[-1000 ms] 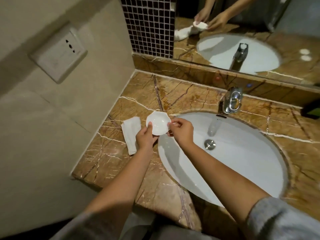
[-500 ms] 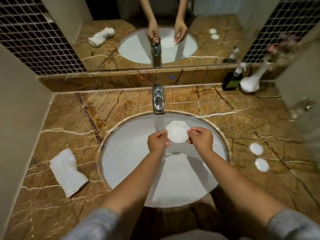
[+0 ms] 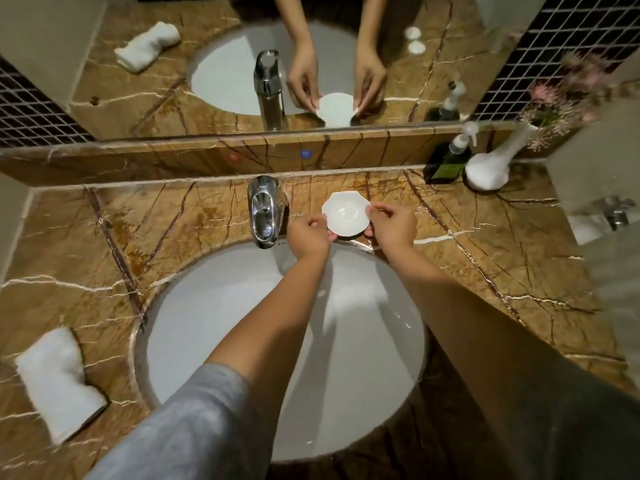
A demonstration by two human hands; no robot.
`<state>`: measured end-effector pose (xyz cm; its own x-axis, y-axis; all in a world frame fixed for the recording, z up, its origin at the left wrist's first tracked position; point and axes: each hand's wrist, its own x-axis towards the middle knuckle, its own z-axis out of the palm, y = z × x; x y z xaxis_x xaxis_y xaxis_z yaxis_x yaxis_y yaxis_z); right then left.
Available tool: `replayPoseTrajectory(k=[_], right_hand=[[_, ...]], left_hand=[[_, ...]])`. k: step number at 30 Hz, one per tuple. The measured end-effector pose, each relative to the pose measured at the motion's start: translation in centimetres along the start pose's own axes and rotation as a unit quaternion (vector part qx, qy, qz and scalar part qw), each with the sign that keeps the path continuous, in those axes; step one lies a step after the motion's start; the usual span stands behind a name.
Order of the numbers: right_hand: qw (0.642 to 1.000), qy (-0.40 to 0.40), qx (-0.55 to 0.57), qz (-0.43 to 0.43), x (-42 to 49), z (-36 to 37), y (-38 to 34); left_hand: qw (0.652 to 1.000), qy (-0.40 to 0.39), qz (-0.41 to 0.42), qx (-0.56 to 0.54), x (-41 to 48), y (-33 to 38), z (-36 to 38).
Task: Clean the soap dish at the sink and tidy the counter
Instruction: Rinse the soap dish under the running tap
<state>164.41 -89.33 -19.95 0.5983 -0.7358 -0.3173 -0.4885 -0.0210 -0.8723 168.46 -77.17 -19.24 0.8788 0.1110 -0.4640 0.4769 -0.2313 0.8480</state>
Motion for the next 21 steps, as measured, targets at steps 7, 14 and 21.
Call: replayPoseTrajectory(k=[7, 14, 21], right_hand=[[1.0, -0.023, 0.016, -0.011, 2.2, 1.3, -0.1], [0.999, -0.016, 0.0, -0.034, 2.7, 2.0, 0.0], [0.998, 0.005, 0.062, 0.001, 1.7, 1.3, 0.3]], left_hand=[[0.992, 0.024, 0.047, 0.115, 3.2, 0.3, 0.8], [0.996, 0.013, 0.029, 0.088, 3.9, 0.6, 0.9], [0.997, -0.003, 0.01, 0.071, 2.3, 1.5, 0.0]])
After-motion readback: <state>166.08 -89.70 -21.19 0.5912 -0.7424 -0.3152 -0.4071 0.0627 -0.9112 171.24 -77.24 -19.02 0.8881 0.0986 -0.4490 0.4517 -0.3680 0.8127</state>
